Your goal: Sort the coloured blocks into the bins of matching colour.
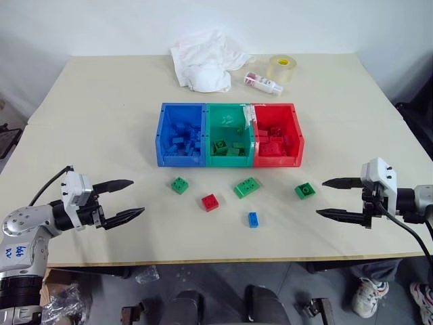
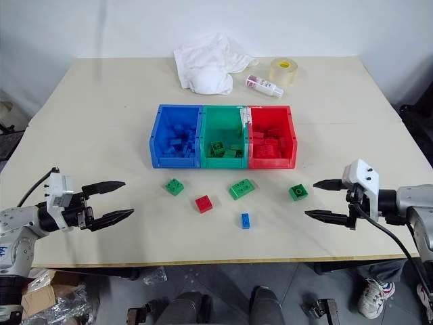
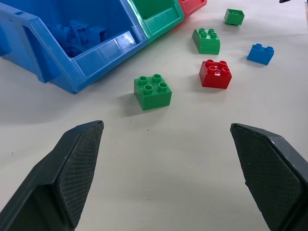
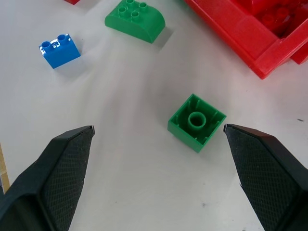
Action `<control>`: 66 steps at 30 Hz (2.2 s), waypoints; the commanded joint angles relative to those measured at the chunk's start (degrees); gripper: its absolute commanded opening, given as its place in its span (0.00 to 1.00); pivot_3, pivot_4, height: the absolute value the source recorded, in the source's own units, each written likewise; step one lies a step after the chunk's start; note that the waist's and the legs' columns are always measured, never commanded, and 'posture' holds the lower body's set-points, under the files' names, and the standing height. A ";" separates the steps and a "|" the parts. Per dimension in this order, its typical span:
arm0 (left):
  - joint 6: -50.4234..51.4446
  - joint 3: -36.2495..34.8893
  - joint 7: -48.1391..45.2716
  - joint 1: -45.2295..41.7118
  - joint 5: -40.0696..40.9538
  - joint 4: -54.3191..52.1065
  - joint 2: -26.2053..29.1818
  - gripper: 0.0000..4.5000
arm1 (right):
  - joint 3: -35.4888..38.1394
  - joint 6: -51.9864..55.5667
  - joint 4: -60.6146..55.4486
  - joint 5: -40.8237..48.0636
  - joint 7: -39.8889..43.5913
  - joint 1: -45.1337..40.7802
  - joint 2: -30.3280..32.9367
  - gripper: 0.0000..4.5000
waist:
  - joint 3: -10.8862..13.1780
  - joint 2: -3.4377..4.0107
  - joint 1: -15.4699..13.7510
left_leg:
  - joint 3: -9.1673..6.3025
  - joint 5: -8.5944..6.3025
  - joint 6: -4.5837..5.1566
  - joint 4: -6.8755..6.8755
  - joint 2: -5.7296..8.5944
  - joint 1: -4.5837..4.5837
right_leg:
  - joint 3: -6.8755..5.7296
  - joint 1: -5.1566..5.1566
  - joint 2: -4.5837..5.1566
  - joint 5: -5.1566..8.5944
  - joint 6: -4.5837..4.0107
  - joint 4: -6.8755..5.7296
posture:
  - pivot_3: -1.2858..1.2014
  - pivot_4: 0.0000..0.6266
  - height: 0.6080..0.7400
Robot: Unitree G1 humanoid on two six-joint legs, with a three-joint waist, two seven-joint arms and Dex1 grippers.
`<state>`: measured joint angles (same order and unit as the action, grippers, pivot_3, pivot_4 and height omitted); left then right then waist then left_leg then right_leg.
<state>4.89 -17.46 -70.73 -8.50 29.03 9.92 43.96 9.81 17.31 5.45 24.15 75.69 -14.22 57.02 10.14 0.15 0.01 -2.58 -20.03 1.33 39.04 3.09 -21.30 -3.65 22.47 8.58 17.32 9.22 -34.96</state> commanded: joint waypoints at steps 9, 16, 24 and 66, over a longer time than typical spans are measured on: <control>1.38 -0.59 3.07 0.13 -0.24 -1.58 0.31 1.00 | 7.98 1.86 -5.65 1.57 -3.64 7.87 1.25 1.00 | 0.00 0.00 -0.11 | -0.02 0.00 0.00 0.01 0.00 0.00 | -0.01 0.00 0.00 0.00 0.00 -0.01 | 0.52 0.24 1.00; 0.72 1.37 1.07 -3.07 -0.93 2.60 -0.11 1.00 | 16.52 4.61 -9.25 0.31 -4.38 18.54 3.94 1.00 | 0.00 0.00 -0.87 | 0.02 0.00 0.00 0.03 0.02 0.02 | 0.00 -0.06 0.00 0.00 0.00 0.02 | 0.52 0.24 1.00; -0.02 3.82 -1.02 -7.40 -1.40 5.66 -1.62 1.00 | 10.83 9.72 -11.95 -0.17 -7.34 14.31 4.52 1.00 | 0.00 0.00 -0.89 | 0.05 0.00 0.00 0.03 0.00 0.03 | 0.02 -0.02 -0.02 0.00 0.00 -0.02 | 0.52 0.24 1.00; -1.48 2.92 3.92 -3.01 -0.65 -0.99 -5.23 1.00 | -14.13 1.68 13.73 -9.29 -15.93 -39.38 -26.14 0.46 | 0.02 0.04 1.51 | -0.09 0.00 -0.05 0.00 0.05 -0.01 | -0.06 0.09 -0.02 0.00 -0.01 -0.16 | 0.52 0.24 1.00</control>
<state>4.38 -13.55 -66.81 -11.04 27.88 9.86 38.65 -4.23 21.83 16.27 15.93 60.45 -51.61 31.74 10.16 0.19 1.52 -2.68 -20.03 1.28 39.04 3.17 -21.31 -3.71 22.56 8.57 17.32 9.21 -35.16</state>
